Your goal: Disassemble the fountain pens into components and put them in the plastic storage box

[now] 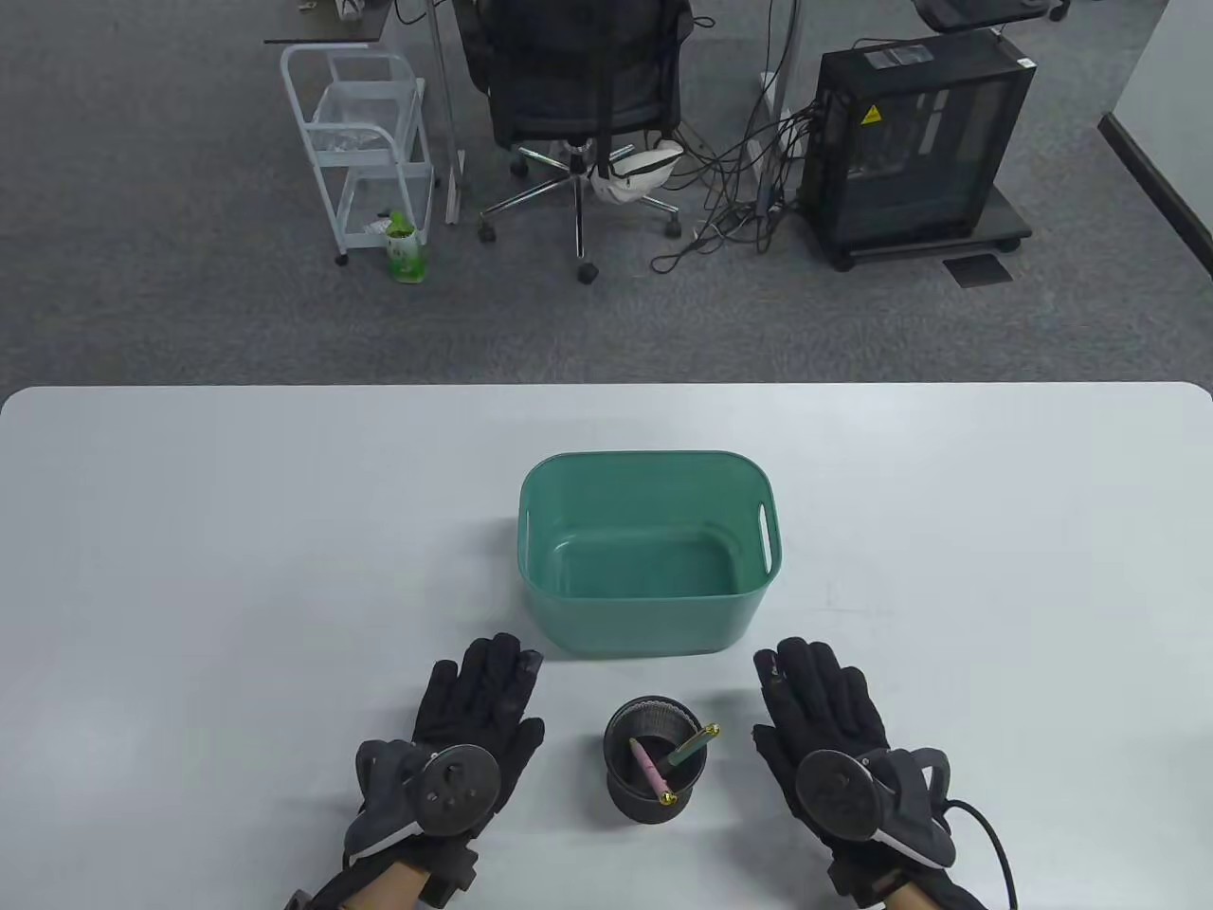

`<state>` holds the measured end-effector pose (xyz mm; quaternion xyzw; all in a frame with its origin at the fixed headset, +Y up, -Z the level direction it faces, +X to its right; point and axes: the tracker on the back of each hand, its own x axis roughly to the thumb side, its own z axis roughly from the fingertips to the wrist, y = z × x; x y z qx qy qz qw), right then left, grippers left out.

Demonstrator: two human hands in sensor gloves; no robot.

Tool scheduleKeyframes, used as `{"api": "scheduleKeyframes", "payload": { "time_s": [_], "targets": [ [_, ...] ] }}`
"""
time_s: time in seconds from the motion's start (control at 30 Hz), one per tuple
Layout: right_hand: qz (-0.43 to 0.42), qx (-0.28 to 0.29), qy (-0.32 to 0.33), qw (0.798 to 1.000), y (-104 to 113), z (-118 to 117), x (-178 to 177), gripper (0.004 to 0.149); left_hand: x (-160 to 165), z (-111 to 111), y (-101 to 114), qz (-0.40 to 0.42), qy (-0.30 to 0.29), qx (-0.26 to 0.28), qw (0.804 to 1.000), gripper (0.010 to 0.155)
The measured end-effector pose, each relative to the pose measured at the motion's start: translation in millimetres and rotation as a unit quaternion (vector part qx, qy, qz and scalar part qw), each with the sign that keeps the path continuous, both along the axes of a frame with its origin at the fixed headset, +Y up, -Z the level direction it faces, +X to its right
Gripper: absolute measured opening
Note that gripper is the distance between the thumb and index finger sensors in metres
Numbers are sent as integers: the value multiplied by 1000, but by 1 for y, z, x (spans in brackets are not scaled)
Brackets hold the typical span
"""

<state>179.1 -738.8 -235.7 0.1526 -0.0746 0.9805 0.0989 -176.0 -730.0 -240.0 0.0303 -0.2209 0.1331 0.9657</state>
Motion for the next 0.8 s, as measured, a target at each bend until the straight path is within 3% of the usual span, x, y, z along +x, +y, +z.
{"api": "scheduleKeyframes", "payload": {
  "time_s": [0.8],
  "targets": [
    [-14,-10,-8,1000,1,-4,3,67,2,2,4,-10,-27,17,999,64]
  ]
}}
